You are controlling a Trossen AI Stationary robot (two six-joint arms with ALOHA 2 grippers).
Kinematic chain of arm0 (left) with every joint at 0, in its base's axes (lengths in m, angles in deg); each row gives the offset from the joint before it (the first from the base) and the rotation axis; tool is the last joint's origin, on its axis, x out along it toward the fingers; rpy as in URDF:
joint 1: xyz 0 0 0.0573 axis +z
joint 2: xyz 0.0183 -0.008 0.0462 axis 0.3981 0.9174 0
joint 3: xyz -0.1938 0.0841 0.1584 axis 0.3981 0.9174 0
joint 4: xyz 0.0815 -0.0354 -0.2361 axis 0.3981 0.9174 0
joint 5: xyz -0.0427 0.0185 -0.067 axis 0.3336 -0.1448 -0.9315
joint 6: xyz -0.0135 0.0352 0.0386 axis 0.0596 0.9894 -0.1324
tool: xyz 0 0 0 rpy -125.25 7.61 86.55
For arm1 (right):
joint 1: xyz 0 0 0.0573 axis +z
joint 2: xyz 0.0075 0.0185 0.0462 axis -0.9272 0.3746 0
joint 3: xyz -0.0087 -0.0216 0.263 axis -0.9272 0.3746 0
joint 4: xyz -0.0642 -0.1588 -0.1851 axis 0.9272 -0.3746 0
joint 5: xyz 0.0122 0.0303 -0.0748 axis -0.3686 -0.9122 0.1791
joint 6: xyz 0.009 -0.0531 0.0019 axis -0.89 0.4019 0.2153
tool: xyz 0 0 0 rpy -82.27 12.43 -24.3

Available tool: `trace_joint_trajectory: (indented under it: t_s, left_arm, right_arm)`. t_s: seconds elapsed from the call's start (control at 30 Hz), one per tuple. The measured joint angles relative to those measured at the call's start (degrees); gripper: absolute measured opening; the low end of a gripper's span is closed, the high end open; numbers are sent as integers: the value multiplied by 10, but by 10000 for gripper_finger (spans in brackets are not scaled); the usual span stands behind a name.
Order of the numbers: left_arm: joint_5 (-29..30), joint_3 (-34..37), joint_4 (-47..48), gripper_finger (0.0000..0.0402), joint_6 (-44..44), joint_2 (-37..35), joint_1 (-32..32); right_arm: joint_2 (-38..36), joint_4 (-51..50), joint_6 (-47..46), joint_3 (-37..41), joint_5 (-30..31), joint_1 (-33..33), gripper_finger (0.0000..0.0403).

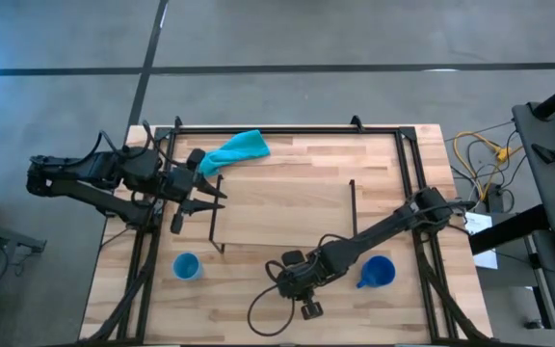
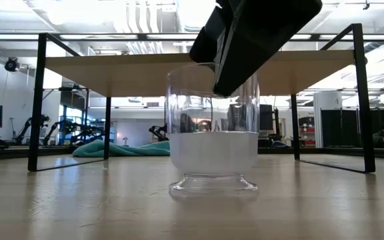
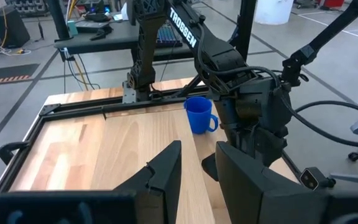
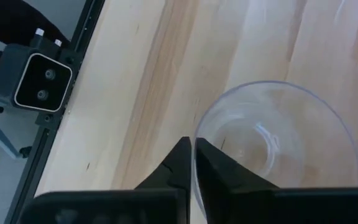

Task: Stack small to large cups/mugs on shelf
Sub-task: Put the transparent cup on the shelf

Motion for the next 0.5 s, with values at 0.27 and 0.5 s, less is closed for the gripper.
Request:
trace_joint_trajectory:
  t_s: [0.27,0.5]
  left_arm:
    - [0,1,0,86,0,-1,0]
    - [0,1,0,86,0,1,0]
  right_arm:
    - [-41,-5,-58,0,3,0,9]
    - [-143,-10,-92,0,35,-1,9]
